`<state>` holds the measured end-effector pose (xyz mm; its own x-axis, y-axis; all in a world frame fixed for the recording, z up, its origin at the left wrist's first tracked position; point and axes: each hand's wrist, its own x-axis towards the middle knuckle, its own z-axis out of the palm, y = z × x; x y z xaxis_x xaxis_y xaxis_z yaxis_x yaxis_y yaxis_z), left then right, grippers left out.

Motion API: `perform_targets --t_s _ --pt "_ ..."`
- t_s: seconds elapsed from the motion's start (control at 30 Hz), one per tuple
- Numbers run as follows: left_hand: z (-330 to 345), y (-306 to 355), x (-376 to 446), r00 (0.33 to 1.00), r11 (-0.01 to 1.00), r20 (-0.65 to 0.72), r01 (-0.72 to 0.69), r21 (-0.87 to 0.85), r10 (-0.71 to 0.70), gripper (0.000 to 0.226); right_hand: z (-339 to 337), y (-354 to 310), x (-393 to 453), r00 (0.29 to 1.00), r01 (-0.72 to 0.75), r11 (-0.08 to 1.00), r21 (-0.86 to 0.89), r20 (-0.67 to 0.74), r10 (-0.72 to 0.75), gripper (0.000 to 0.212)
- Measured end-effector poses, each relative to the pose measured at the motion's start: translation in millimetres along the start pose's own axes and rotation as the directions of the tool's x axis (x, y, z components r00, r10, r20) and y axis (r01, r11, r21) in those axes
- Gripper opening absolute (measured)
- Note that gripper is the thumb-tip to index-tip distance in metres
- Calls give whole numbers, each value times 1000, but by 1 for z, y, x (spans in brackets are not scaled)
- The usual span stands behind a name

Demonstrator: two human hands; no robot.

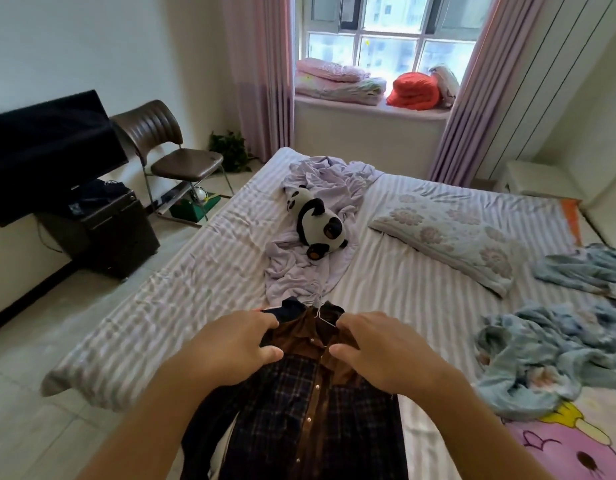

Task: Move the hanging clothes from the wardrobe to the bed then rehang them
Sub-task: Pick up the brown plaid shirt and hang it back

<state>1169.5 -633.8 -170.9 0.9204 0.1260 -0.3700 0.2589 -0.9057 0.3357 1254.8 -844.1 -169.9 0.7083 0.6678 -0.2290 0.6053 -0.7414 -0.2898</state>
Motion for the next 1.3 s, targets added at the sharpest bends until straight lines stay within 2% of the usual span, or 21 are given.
perform_targets --t_s 0.13,0.3,0.47,0.6,0.73,0.9,1.03,1.2,1.3 --pt "-1 7 63 996 1000 -84 -4 20 5 48 -3 42 50 1000 -27 1000 -3 6 27 31" --pt "17 -4 141 995 1000 -96 16 0 -16 43 18 88 106 997 -78 996 31 9 78 26" --pt "48 -30 216 997 997 -54 53 -56 -56 47 59 126 157 990 -136 986 95 34 133 23" --pt "83 -57 274 997 996 6 75 -57 -75 47 101 148 200 978 -208 960 190 37 204 25" --pt "121 -88 328 992 994 69 109 -31 -106 49 150 175 244 954 -300 927 225 98 285 28" --pt "170 -123 395 984 988 95 151 11 -152 38 214 214 302 915 -404 875 266 139 380 21" --pt "214 -142 440 978 985 125 159 68 -166 29 266 243 347 889 -456 848 268 176 422 32" --pt "262 -160 481 970 982 150 189 22 -190 47 324 271 377 838 -537 809 240 262 479 40" --pt "283 -166 494 962 979 179 202 31 -204 45 346 282 385 815 -562 802 203 299 496 35"
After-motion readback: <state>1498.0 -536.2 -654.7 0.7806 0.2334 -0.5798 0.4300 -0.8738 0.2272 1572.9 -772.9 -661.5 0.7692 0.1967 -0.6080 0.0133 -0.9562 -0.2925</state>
